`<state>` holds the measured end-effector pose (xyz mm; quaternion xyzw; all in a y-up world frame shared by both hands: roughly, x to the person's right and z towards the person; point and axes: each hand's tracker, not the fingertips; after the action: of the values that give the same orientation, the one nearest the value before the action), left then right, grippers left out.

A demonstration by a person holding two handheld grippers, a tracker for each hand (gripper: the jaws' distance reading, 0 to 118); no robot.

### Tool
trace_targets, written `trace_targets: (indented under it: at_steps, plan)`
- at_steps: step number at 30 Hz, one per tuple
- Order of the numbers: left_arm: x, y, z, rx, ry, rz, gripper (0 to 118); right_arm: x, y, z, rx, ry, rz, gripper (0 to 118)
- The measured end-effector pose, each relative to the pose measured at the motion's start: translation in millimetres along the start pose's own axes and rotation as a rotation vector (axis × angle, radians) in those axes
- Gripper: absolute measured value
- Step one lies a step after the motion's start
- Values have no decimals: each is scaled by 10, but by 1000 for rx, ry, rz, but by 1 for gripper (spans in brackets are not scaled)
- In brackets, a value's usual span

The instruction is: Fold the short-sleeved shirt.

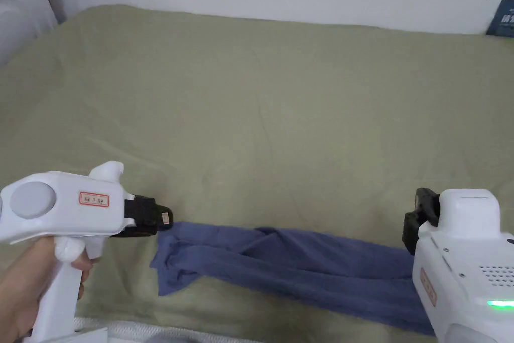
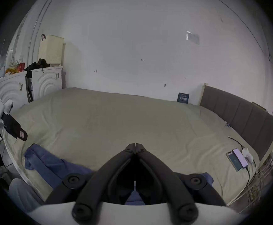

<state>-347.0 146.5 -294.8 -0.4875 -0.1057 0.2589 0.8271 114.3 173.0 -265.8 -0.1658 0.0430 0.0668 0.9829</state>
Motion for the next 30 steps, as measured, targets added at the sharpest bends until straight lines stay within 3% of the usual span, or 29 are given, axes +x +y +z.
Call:
trace_targets:
  at_steps: [9, 10, 11, 13, 21, 27, 28, 29, 30]
  plan:
    - [-640, -58, -83, -72, -144, 169, 2, -146, -69, 51, -29, 9, 30, 0]
    - [-673, -74, -82, -69, -163, 183, 12, -146, -70, 44, -35, 12, 29, 0]
    - [-707, -88, -103, -57, -200, 199, 41, -144, -70, 32, -40, 14, 27, 0]
    - [-753, -102, -204, -82, -281, 232, 118, -158, -79, 20, -43, 12, 28, 0]
    - [-611, -138, -618, -138, -398, 269, 118, -207, -104, -2, -58, 31, 22, 0]
    - [-377, -142, -684, -148, -314, 219, 114, -231, -146, 2, -72, 52, 15, 0]
    - [-365, -140, -641, -144, -302, 208, 105, -230, -149, 3, -73, 53, 12, 0]
    - [-389, -136, -578, -132, -261, 201, 85, -231, -155, 17, -71, 54, 10, 0]
    - [-426, -145, -556, -133, -232, 225, 36, -229, -154, 21, -71, 57, 9, 0]
